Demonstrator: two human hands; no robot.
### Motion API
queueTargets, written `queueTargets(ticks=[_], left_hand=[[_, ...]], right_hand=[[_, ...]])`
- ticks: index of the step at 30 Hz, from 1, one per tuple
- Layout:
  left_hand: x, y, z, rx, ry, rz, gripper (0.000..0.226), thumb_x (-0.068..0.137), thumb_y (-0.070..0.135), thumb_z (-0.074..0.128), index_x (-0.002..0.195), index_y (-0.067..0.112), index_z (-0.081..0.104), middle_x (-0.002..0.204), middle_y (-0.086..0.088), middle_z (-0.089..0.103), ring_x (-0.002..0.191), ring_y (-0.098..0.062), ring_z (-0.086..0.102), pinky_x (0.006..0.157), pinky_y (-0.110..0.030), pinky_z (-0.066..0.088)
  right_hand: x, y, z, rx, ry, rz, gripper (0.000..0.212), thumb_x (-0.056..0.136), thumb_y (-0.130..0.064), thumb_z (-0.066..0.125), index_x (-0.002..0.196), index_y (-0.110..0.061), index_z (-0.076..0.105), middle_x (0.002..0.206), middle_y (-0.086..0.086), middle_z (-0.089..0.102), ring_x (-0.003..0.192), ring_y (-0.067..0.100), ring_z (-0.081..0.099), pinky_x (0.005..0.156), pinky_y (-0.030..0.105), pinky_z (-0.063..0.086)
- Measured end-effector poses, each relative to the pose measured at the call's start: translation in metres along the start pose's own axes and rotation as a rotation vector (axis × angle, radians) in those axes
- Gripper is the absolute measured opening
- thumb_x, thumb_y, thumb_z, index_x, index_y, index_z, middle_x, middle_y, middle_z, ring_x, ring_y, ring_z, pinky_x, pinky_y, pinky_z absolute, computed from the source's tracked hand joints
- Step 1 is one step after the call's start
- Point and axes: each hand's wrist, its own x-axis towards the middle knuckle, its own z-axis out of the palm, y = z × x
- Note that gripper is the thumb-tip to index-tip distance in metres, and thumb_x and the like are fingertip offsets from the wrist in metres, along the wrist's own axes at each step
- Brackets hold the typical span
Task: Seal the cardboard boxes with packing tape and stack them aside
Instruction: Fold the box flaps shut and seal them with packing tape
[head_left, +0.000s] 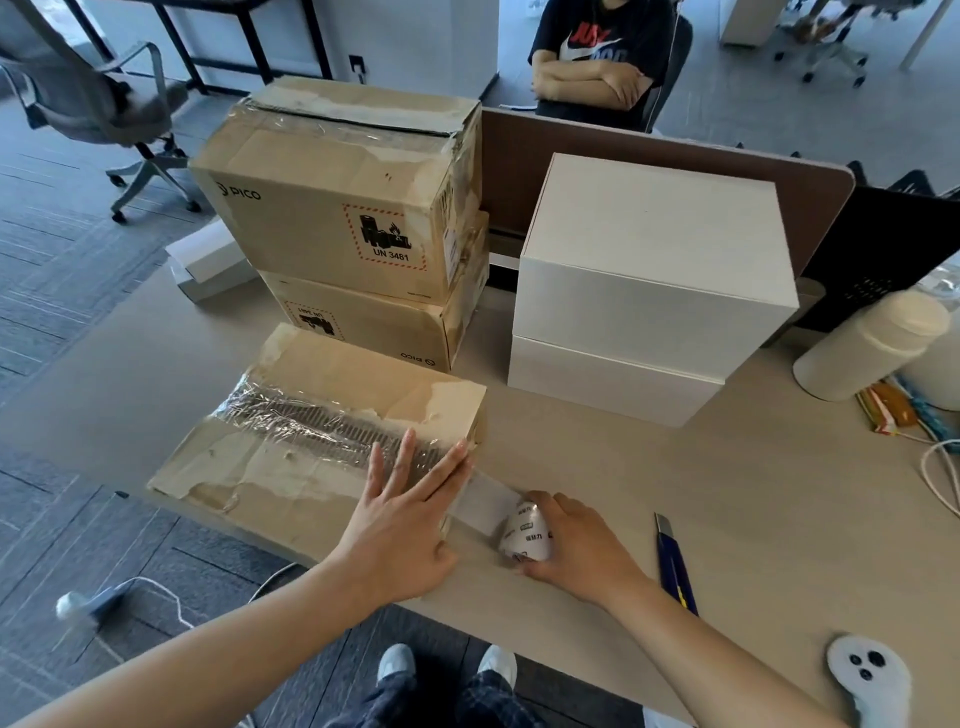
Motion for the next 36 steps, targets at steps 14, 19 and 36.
queueTargets(ticks=[14, 19, 36], left_hand=[[0.01, 0.09, 0.029, -0.063, -0.214, 0.146, 0.065, 0.103, 0.026, 0.029, 0.159, 0.014, -0.001, 0.165, 0.001, -0.013, 0.153, -0.017, -0.007, 0.121, -0.034, -0.004], [0.006, 0.1, 0.032, -0.099, -0.241, 0.148, 0.065, 0.102, 0.027, 0.031, 0.159, 0.017, 0.001, 0.165, 0.006, -0.016, 0.144, -0.021, 0.013, 0.114, -0.04, 0.018], [0.001, 0.115, 0.053, -0.771, 0.065, -0.199, 0.041, 0.102, 0.018, 0.048, 0.139, 0.033, 0.054, 0.142, 0.031, 0.039, 0.132, 0.009, 0.028, 0.112, -0.011, 0.024]], right_hand=[[-0.083, 0.086, 0.011, -0.032, 0.272, 0.744, 0.048, 0.093, -0.045, 0.055, 0.128, -0.013, 0.043, 0.127, 0.007, 0.051, 0.111, 0.026, 0.05, 0.086, 0.034, 0.044], [-0.09, 0.095, 0.022, 0.232, 0.238, 0.9, 0.026, 0.094, -0.029, 0.061, 0.103, -0.013, 0.042, 0.111, 0.013, 0.056, 0.086, 0.025, 0.053, 0.07, 0.034, 0.043], [-0.007, 0.014, -0.056, 0.462, -0.227, 0.167, 0.015, 0.102, -0.029, 0.044, 0.107, -0.015, 0.044, 0.095, 0.007, 0.06, 0.078, 0.017, 0.054, 0.072, 0.032, 0.042]])
